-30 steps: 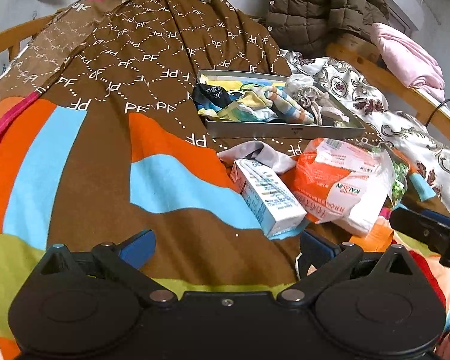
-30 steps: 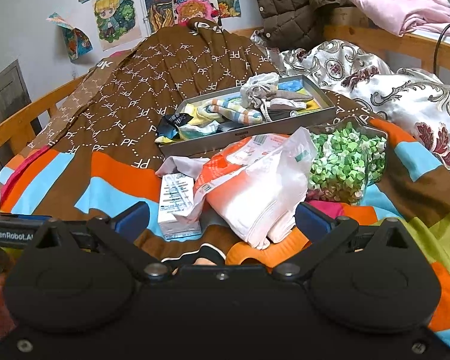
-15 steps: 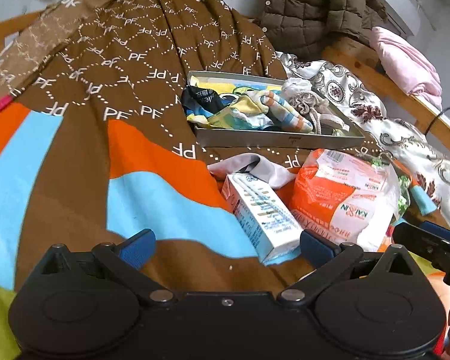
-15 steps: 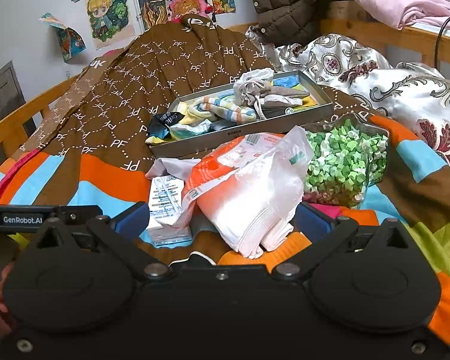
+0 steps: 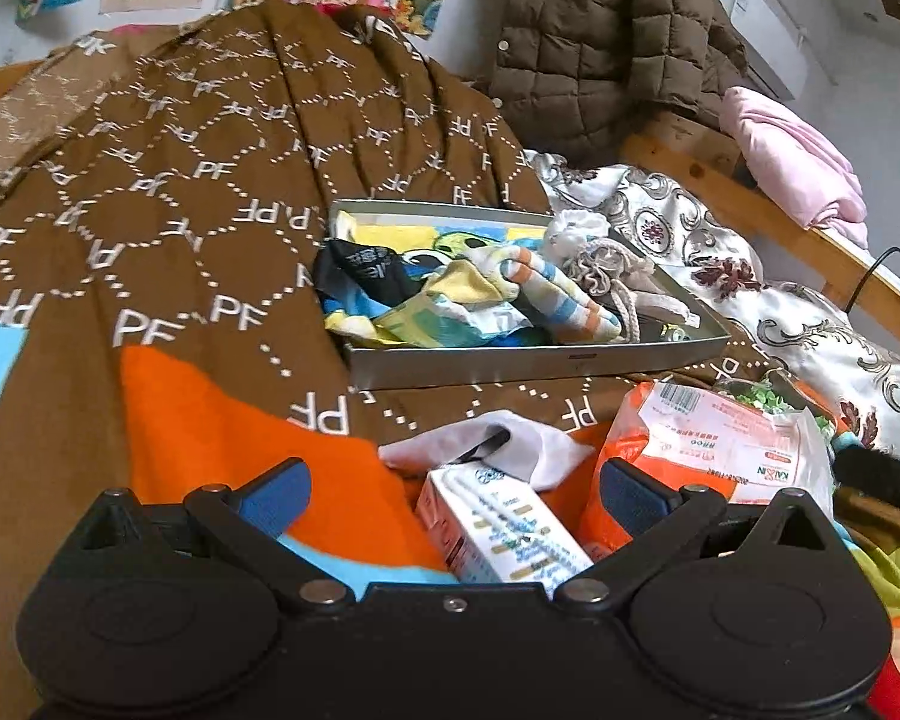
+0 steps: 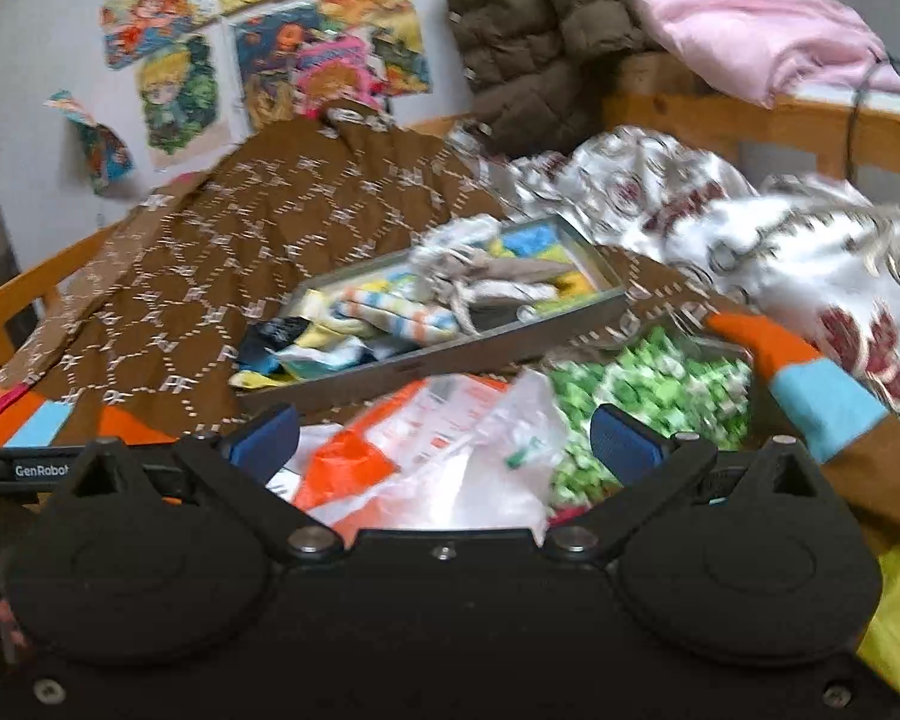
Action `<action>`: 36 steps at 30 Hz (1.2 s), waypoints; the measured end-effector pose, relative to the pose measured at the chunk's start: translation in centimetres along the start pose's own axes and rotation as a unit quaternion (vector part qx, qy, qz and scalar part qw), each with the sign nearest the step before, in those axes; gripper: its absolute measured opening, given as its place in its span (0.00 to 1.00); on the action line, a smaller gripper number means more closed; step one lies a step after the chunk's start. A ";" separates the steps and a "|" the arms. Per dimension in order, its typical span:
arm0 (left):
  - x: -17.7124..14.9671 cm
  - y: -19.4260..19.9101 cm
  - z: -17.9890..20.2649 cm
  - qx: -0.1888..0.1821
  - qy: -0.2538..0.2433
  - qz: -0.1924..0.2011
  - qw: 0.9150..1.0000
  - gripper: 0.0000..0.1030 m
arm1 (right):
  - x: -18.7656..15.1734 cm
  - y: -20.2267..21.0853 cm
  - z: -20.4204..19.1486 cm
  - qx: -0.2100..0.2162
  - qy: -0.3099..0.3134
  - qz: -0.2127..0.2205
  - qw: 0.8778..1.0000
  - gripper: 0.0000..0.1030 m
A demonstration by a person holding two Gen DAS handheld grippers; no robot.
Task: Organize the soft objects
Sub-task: 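Grasp a white cloth with the left tool while the right tool grasps the orange strap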
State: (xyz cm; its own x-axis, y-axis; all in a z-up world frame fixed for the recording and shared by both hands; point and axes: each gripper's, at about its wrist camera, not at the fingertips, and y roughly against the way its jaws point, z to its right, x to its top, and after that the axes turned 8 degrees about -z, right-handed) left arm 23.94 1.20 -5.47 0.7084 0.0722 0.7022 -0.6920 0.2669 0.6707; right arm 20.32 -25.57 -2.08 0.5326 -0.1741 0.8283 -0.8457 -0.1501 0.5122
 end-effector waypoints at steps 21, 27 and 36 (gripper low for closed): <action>1.9 -5.4 2.0 -0.037 -0.104 -0.017 0.994 0.83 | -3.0 -0.8 -2.7 -0.010 0.108 -0.157 0.982 0.99; 1.7 -6.2 2.6 -0.046 -0.117 -0.023 0.992 0.65 | -4.0 -1.0 -5.8 -0.006 0.174 -0.172 0.970 0.85; 1.6 -6.8 3.4 -0.042 -0.128 -0.035 0.990 0.33 | -5.4 -0.9 -7.9 -0.009 0.217 -0.209 0.954 0.49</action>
State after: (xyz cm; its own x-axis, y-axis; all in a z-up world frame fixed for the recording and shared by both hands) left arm 29.28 -3.74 -8.13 0.6886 -0.1923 0.6992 -0.6207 0.3422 0.7054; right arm 17.90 -16.77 -5.21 0.7614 0.3163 0.5658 -0.5660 -0.1010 0.8182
